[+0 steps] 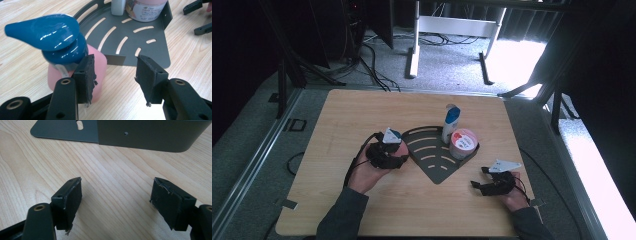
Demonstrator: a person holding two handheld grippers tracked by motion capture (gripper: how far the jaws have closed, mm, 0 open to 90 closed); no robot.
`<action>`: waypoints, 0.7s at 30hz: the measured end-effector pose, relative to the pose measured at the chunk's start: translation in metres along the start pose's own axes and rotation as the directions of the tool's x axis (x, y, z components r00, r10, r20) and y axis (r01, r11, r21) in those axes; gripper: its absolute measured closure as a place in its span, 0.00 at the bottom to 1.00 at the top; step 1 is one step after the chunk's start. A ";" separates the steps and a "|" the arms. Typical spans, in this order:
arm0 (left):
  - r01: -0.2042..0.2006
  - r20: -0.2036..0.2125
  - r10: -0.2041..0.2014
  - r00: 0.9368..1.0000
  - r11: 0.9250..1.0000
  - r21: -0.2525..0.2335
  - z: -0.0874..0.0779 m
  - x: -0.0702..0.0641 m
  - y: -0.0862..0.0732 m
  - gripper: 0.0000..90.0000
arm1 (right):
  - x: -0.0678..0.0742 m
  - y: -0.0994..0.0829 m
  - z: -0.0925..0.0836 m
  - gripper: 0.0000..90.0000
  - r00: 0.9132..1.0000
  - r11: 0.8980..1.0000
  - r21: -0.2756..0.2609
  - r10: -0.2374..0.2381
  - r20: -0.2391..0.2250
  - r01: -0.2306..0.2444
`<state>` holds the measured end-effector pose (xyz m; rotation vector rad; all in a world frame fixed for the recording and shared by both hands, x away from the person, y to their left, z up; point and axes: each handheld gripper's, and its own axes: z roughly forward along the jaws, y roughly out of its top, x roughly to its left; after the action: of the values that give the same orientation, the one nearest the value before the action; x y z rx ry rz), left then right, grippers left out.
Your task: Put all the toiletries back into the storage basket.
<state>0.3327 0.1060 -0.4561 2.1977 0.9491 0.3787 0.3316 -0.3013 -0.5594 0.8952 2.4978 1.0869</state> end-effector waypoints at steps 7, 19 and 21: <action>0.016 -0.010 -0.016 1.000 1.000 0.006 -0.006 0.002 -0.004 0.49 | 0.000 0.000 0.000 0.27 1.000 1.000 0.000 0.000 0.000 0.000; 0.044 -0.064 -0.044 0.997 0.999 -0.008 -0.013 0.008 -0.005 0.39 | 0.000 0.000 0.000 0.27 1.000 1.000 -0.001 -0.001 0.000 0.001; 0.048 -0.068 -0.049 0.997 0.999 -0.012 -0.013 0.010 -0.005 0.37 | 0.000 0.000 0.000 0.27 1.000 1.000 -0.001 0.000 -0.001 0.000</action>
<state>0.3303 0.1218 -0.4508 2.1600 1.0327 0.4371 0.3318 -0.3014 -0.5593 0.8949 2.4978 1.0881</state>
